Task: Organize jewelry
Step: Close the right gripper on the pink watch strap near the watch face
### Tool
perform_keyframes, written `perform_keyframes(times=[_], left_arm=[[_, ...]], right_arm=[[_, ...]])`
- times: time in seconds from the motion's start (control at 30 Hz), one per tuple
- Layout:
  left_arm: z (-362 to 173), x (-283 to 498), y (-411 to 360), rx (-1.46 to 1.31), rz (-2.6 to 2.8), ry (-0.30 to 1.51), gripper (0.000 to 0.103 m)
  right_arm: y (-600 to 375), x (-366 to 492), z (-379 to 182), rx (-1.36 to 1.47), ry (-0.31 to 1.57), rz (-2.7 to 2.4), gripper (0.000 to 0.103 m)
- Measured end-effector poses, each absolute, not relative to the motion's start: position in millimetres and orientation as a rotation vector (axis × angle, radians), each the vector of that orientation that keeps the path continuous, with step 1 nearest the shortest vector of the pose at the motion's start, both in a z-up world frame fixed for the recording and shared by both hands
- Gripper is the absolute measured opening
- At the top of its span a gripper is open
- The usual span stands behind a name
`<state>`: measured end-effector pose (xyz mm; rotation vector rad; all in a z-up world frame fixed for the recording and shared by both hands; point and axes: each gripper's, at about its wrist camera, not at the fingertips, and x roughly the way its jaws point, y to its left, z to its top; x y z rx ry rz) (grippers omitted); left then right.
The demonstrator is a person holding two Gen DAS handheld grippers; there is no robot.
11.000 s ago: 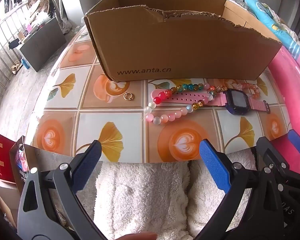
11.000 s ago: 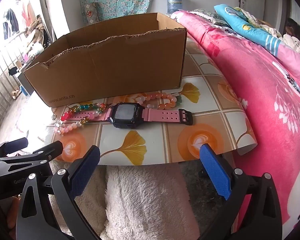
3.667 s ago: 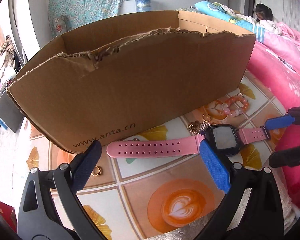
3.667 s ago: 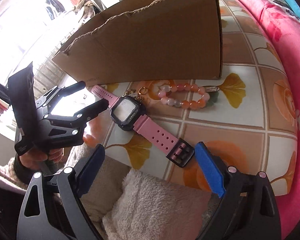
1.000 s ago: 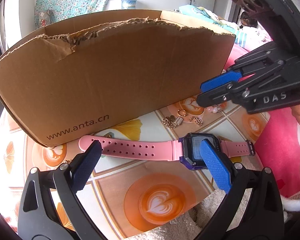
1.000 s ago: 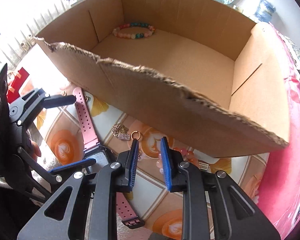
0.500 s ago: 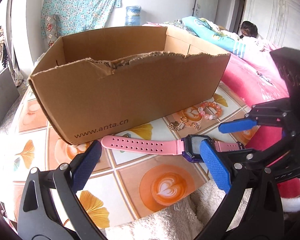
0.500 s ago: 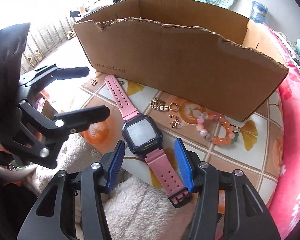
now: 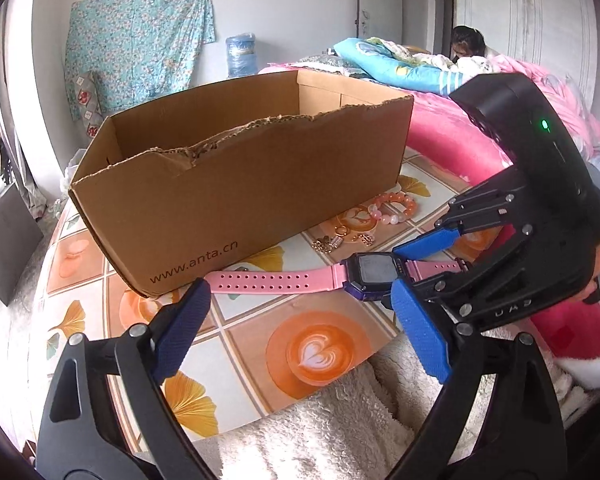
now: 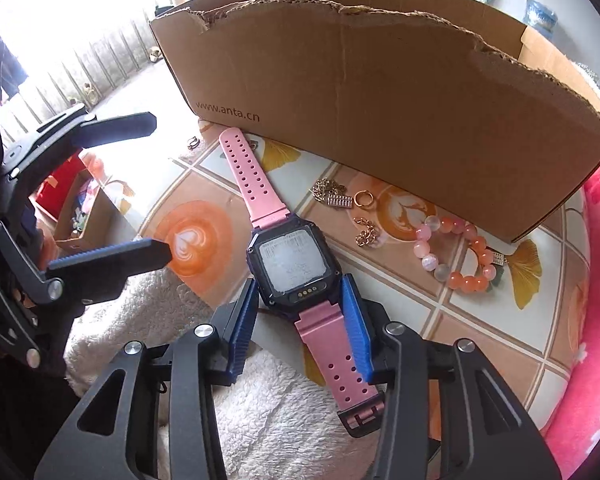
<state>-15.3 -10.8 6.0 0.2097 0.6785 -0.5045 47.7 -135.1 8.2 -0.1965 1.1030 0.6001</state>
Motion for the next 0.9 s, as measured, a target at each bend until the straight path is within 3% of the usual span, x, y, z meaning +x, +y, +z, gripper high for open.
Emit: perform_keyframes(times=[0.3,0.57,0.7,0.77,0.83,0.9], left_arm=[[-8.5,-9.0,-24.2,0.372,-0.550,0.708,0.068],[-22.4,1.1,-45.4,0.547,-0.602,0.713,0.055],[-25.0,4.7,-50.7,0.569,-0.613,0.717,0.045],[-25.8,8.8,-53.7,0.555,-0.615,0.731,0.036],[-25.3,13.4,-52.2,0.523,-0.611,0.755,0.019],[-23.9,20.6,-49.3,0.462,-0.620,0.801,0.017]], right_arm=[[-179.8,88.1,-3.2,0.123,1.302,0.823,0.041],[-193.3,107.2,-8.7,0.208,1.406,0.925,0.041],[-189.4,109.6,-5.2,0.193,1.417,0.943,0.041],[-186.8,112.6,-6.0,0.196,1.419,0.948,0.041],[-180.9,110.1,-9.4,0.191,1.412,0.949,0.041],[-180.4,109.0,-6.1,0.171,1.388,0.927,0.041]])
